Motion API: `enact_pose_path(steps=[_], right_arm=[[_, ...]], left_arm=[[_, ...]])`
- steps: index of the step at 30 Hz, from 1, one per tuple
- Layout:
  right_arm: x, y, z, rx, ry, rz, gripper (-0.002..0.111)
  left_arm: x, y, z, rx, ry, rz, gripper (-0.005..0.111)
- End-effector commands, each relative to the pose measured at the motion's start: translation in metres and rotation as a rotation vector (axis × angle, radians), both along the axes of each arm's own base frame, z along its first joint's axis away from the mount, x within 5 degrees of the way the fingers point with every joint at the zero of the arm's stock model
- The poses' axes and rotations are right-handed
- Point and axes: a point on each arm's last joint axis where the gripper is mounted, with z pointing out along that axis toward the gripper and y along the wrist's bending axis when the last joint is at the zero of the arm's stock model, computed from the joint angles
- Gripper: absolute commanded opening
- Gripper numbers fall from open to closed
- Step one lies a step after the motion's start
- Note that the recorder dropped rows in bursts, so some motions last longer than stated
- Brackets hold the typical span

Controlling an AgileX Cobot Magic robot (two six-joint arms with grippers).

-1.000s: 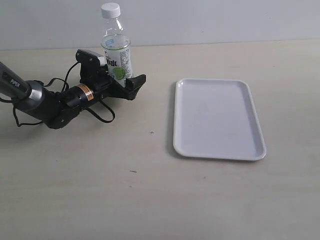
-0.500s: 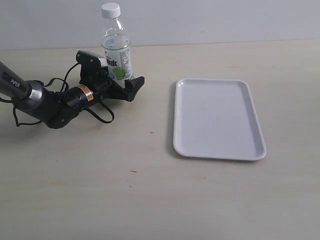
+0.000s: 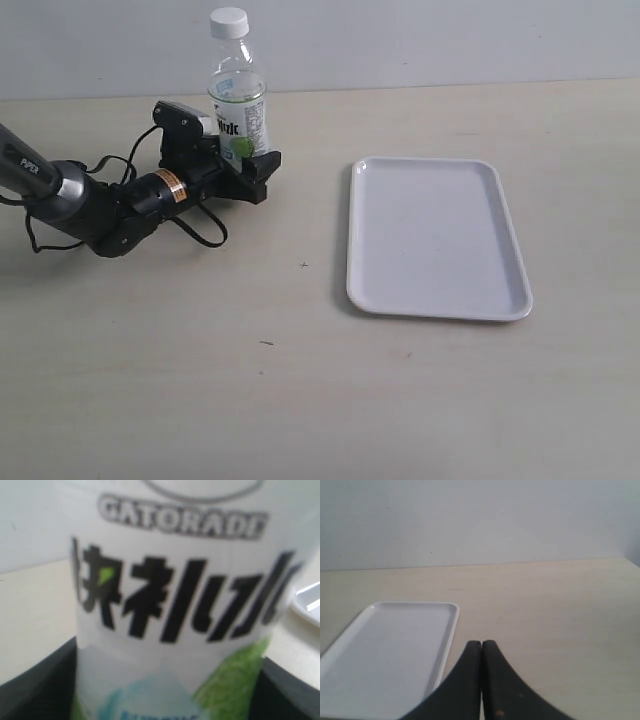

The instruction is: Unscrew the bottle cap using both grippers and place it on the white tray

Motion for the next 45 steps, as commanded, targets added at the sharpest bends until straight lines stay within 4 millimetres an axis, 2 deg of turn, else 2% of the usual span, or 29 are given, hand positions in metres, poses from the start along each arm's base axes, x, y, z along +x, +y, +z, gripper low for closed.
enact_pose_path(steps=[1, 16, 25, 34, 36, 38, 42, 44, 45], right_arm=[[0.0, 0.0, -0.001, 0.001, -0.009, -0.006, 0.0], [0.0, 0.0, -0.001, 0.001, -0.009, -0.006, 0.0], [0.0, 0.0, -0.001, 0.001, -0.009, -0.006, 0.0], [0.0, -0.001, 0.0, -0.009, -0.015, -0.008, 0.0], [0.001, -0.002, 0.006, -0.002, -0.088, -0.023, 0.0], [0.001, -0.002, 0.012, 0.117, -0.167, -0.039, 0.0], [-0.001, -0.008, 0.03, 0.132, -0.37, -0.09, 0.0], [-0.004, -0.013, 0.041, 0.237, -0.527, -0.134, 0.0], [-0.006, -0.014, 0.047, 0.344, -0.59, -0.134, 0.0]], left_arm=[[-0.003, -0.003, -0.001, 0.043, -0.031, -0.059, 0.0], [-0.012, -0.003, 0.007, 0.12, -0.084, -0.114, 0.0], [-0.018, -0.007, 0.004, 0.145, -0.086, -0.184, 0.0], [-0.018, -0.006, 0.004, 0.163, -0.102, -0.178, 0.0], [-0.018, -0.006, 0.004, 0.178, -0.117, -0.183, 0.0], [-0.018, -0.006, 0.004, 0.18, -0.119, -0.183, 0.0], [-0.018, -0.006, 0.004, 0.175, -0.123, -0.185, 0.0], [-0.018, -0.006, 0.004, 0.175, -0.123, -0.185, 0.0], [-0.018, -0.006, 0.004, 0.175, -0.123, -0.185, 0.0]])
